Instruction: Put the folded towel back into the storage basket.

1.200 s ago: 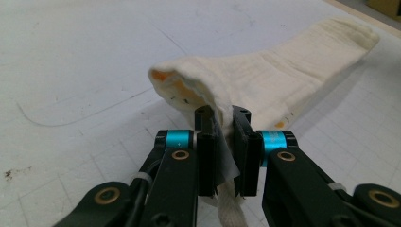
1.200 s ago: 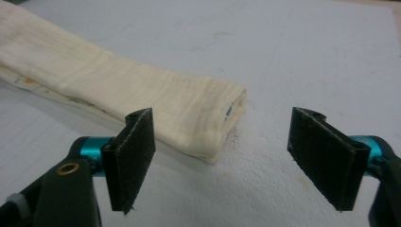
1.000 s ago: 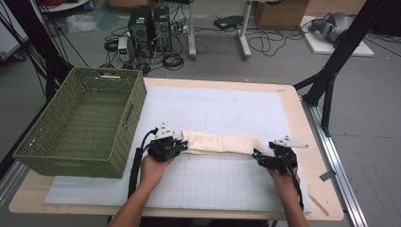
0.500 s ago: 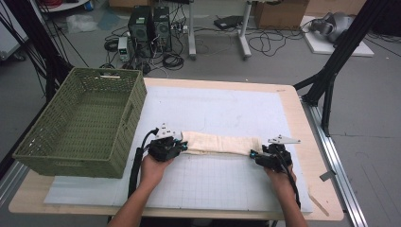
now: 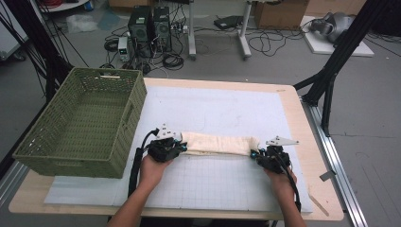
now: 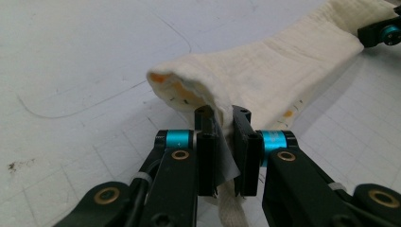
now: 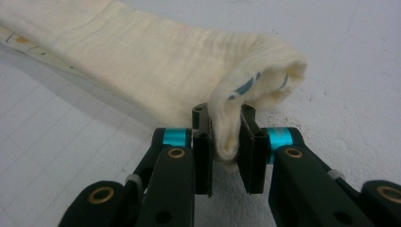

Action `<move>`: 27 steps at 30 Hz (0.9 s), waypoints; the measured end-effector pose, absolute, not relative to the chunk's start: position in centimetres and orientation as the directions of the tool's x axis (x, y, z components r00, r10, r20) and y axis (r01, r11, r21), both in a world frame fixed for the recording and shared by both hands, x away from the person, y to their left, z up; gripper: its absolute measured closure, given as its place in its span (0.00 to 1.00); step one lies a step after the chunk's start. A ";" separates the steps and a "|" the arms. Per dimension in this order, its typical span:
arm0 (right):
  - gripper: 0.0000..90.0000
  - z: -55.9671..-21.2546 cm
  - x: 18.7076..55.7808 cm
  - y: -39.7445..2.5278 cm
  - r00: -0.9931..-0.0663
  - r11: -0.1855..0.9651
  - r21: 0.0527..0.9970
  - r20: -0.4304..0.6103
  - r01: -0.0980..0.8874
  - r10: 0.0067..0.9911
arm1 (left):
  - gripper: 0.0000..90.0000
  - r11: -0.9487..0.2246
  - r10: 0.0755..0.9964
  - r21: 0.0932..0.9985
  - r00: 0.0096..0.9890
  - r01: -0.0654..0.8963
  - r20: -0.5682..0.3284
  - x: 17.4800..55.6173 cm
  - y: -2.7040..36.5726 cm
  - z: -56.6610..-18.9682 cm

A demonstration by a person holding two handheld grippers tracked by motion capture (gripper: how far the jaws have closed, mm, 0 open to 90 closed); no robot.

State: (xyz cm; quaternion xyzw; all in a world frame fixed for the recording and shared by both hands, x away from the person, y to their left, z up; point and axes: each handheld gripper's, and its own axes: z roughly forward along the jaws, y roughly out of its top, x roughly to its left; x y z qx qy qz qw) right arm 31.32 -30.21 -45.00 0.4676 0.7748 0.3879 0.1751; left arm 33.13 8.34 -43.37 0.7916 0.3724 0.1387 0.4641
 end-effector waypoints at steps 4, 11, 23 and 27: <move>0.88 -44.9 31.1 -30.4 -0.510 0.262 0.771 0.094 0.580 0.855 | 0.91 -0.291 0.715 0.845 0.689 0.449 -0.120 32.9 8.5 -43.1; 0.89 -44.6 30.5 -30.7 -0.534 0.273 0.787 0.084 0.553 0.841 | 0.91 -0.287 0.700 0.860 0.706 0.421 -0.112 32.3 8.6 -42.4; 0.88 -43.0 29.1 -31.5 -0.556 0.233 0.840 0.096 0.491 0.826 | 0.91 -0.259 0.677 0.888 0.728 0.379 -0.112 30.9 9.3 -41.2; 0.88 -42.5 28.9 -31.4 -0.570 0.232 0.853 0.090 0.468 0.817 | 0.91 -0.238 0.675 0.899 0.729 0.367 -0.118 30.5 9.7 -40.8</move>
